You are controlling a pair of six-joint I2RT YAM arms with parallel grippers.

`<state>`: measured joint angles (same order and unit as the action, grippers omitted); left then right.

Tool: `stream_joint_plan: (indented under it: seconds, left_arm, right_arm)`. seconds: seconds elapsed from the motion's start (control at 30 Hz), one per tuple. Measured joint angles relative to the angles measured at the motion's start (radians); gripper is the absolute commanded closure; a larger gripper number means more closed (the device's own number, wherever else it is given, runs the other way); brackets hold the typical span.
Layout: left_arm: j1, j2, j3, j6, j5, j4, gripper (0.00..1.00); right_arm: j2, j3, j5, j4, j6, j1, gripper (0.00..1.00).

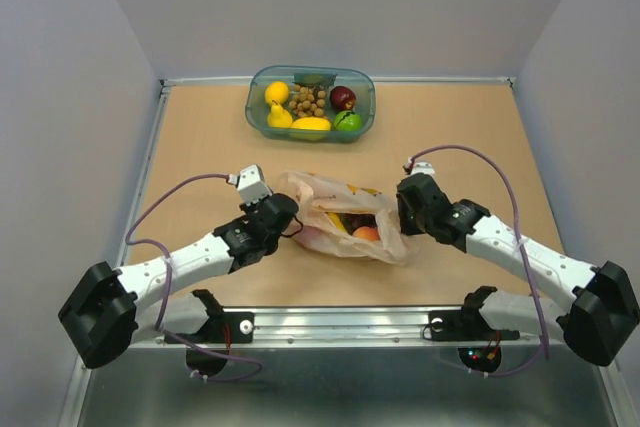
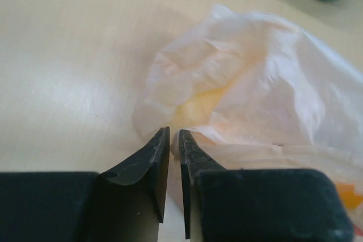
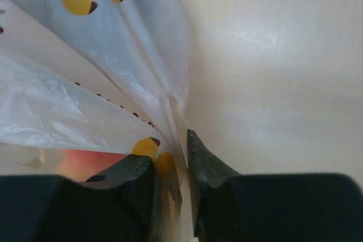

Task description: Untie the knot of the plastic bag and take out the fruit

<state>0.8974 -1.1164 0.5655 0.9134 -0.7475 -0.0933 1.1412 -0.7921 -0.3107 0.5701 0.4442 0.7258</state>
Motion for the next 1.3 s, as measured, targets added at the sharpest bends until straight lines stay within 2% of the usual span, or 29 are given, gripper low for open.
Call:
stream_joint_plan:
  seconds: [0.17,0.23,0.27,0.3,0.33,0.37,0.43,0.5,0.57,0.63,0.7,0.77,1.03,1.17,1.3]
  left_arm:
    - [-0.175,0.087,-0.030,-0.021,0.069,0.061,0.84]
    - [-0.252,0.106,-0.031,-0.041,0.092,0.077,0.75]
    - [-0.277,0.111,-0.031,-0.053,0.099,0.089,0.68]
    - [-0.290,0.117,-0.024,-0.077,0.113,0.090,0.47]
    - [-0.294,0.123,-0.013,-0.103,0.135,0.092,0.35]
    - [-0.294,0.129,-0.003,-0.129,0.165,0.098,0.18]
    - [-0.277,0.169,0.032,-0.210,0.243,0.129,0.11]
    - [-0.246,0.206,0.059,-0.267,0.302,0.158,0.10]
    - [-0.161,0.237,0.100,-0.333,0.350,0.195,0.10]
    - [-0.040,0.241,0.135,-0.391,0.380,0.237,0.13]
    - [0.097,0.217,0.154,-0.450,0.401,0.286,0.20]
    - [0.173,0.174,0.159,-0.488,0.402,0.323,0.24]
    - [0.269,-0.212,0.221,-0.562,0.305,0.380,0.36]
    - [0.296,-0.317,0.233,-0.538,0.290,0.355,0.44]
    - [0.354,-0.324,0.201,-0.477,0.291,0.308,0.48]
  right_arm:
    - [-0.108,0.097,-0.048,-0.021,0.126,-0.093,0.74]
    - [-0.134,0.116,-0.052,-0.040,0.149,-0.117,0.73]
    - [-0.134,0.121,-0.048,-0.049,0.153,-0.118,0.73]
    - [-0.128,0.121,-0.032,-0.061,0.156,-0.118,0.73]
    - [-0.124,0.121,-0.020,-0.071,0.155,-0.118,0.73]
    - [-0.120,0.121,-0.002,-0.084,0.152,-0.117,0.72]
    - [-0.120,0.121,0.031,-0.104,0.138,-0.117,0.71]
    - [-0.121,0.120,0.051,-0.118,0.122,-0.117,0.71]
    - [-0.121,0.119,0.068,-0.130,0.103,-0.117,0.72]
    - [-0.121,0.119,0.080,-0.135,0.089,-0.117,0.73]
    - [-0.118,0.118,0.089,-0.136,0.077,-0.117,0.75]
    - [-0.112,0.116,0.098,-0.137,0.070,-0.117,0.77]
    - [-0.085,0.099,0.121,-0.142,0.047,-0.117,0.79]
    - [-0.078,0.081,0.095,-0.145,0.045,-0.117,0.82]
    - [-0.046,0.050,0.010,-0.148,0.047,-0.122,0.81]
